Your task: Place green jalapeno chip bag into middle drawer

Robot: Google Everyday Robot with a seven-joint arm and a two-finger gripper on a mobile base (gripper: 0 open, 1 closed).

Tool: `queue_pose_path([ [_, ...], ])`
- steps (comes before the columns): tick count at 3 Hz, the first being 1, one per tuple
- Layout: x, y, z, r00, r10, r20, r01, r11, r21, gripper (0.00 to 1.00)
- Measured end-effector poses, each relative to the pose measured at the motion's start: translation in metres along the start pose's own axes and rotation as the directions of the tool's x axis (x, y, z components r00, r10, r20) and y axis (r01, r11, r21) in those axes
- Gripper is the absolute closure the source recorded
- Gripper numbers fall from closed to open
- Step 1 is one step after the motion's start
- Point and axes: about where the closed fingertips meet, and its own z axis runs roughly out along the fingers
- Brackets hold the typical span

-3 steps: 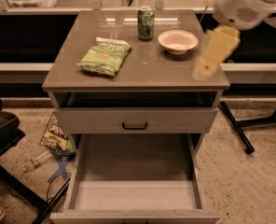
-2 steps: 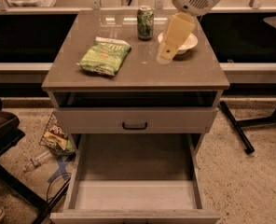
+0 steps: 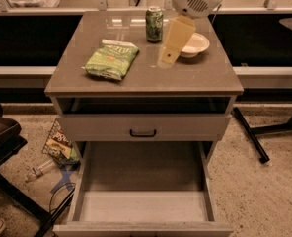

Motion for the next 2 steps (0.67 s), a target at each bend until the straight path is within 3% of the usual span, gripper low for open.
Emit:
queue_pose_path([
  [2,-0.053,-0.011,0.131,0.999,0.000,0.047,0.006,0.9910,-0.134,0.00],
])
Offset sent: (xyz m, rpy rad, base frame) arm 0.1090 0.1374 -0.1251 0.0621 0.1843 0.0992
